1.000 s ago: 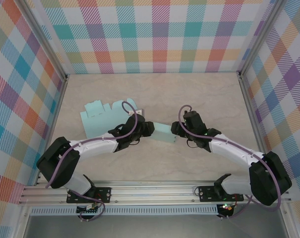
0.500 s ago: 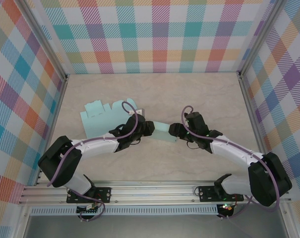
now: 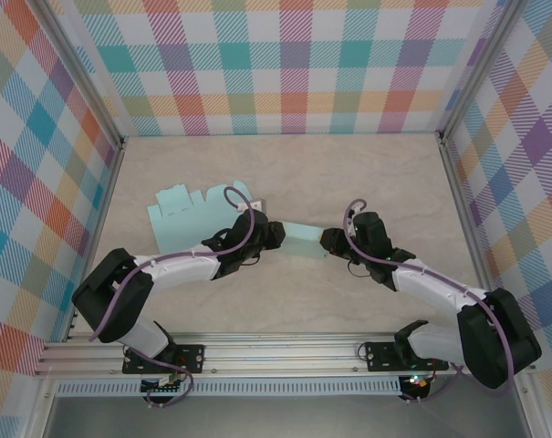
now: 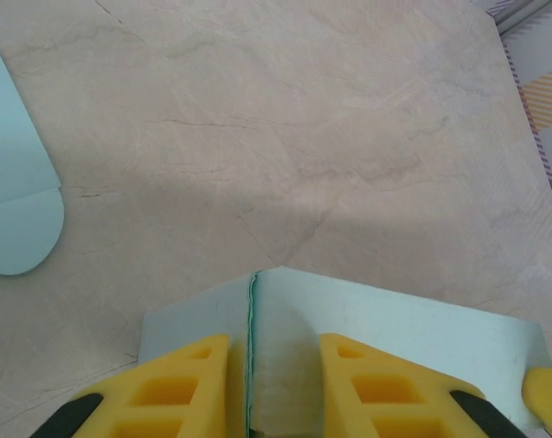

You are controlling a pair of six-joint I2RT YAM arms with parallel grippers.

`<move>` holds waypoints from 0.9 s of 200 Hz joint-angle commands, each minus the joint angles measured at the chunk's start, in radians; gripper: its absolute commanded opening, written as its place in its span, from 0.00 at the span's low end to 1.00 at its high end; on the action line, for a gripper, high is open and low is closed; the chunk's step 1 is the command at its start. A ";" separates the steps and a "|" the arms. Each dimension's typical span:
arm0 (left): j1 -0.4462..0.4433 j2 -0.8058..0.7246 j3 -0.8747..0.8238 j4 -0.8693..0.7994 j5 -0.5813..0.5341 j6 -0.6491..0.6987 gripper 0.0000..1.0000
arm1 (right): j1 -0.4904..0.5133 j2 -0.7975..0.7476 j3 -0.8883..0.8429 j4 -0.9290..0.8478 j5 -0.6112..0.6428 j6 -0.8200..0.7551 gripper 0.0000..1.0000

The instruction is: Fold the paper box

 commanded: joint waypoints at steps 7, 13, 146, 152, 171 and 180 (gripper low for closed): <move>0.000 0.042 -0.061 -0.227 -0.001 0.001 0.26 | 0.008 0.051 -0.080 -0.088 -0.039 -0.018 0.12; -0.001 0.032 -0.062 -0.229 -0.005 0.009 0.26 | 0.008 0.046 -0.083 -0.085 -0.039 -0.019 0.11; 0.004 -0.177 0.074 -0.210 0.257 1.167 0.86 | 0.008 -0.016 0.003 -0.196 -0.027 -0.068 0.19; 0.004 -0.167 0.080 -0.210 0.259 1.201 0.86 | 0.008 -0.016 0.008 -0.202 -0.029 -0.070 0.19; 0.004 -0.119 0.122 -0.251 0.260 1.294 0.86 | 0.008 -0.022 0.017 -0.210 -0.035 -0.070 0.19; 0.004 -0.088 0.154 -0.293 0.268 1.334 0.86 | 0.008 -0.026 0.018 -0.211 -0.036 -0.070 0.19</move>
